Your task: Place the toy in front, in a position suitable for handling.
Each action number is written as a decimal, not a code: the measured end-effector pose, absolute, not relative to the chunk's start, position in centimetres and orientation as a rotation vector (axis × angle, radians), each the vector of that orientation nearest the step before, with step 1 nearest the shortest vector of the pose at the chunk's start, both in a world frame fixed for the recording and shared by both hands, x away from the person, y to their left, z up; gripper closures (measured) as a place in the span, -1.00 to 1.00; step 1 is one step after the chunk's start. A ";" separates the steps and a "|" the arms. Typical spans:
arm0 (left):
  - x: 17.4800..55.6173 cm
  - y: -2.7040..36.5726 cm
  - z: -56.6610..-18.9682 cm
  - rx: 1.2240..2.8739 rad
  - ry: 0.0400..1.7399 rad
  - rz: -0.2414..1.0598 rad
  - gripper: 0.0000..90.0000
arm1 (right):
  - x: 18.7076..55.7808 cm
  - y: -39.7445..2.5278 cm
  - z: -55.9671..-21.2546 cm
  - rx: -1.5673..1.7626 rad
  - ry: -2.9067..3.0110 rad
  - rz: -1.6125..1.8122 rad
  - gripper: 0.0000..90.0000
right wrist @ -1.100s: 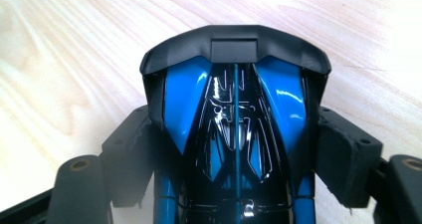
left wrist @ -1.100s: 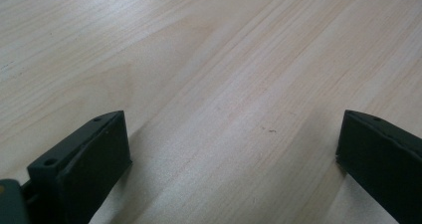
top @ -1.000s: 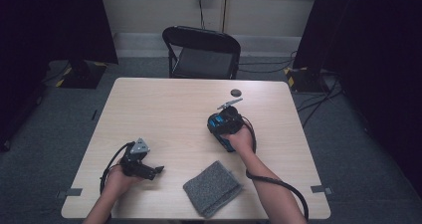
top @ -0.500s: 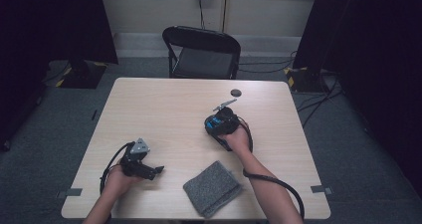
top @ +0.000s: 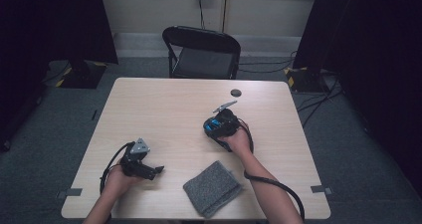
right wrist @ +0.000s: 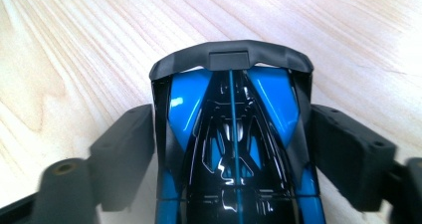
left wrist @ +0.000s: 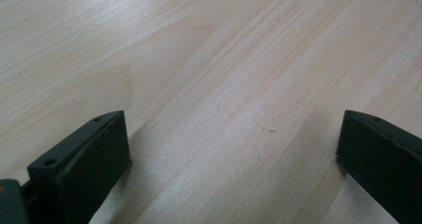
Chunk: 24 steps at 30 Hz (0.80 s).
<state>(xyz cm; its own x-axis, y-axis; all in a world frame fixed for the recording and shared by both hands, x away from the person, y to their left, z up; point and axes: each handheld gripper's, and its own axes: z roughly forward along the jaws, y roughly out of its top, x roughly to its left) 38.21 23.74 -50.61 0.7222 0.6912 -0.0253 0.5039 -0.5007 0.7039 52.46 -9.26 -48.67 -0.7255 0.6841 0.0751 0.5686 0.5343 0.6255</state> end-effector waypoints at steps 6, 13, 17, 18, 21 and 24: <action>38.2 23.7 -50.6 2.210 0.900 0.338 -1.00 | 51.7 -10.6 -48.0 1.122 2.548 1.016 -0.72; 38.2 23.7 -50.6 2.208 0.905 0.342 -1.00 | 49.3 -12.9 -47.5 1.103 2.505 1.053 -0.72; 38.2 23.7 -50.6 2.209 0.905 0.342 -1.00 | 47.7 -14.0 -47.6 1.075 2.496 1.076 -0.72; 38.2 23.7 -50.6 2.208 0.906 0.342 -1.00 | 47.4 -14.2 -47.7 1.066 2.493 1.072 -0.71; 38.2 23.7 -50.6 2.209 0.910 0.344 -1.00 | 46.6 -14.7 -48.2 1.057 2.492 1.064 -0.70; 38.2 23.6 -50.6 2.209 0.912 0.345 -1.00 | 46.3 -15.0 -48.6 1.054 2.473 1.051 -0.70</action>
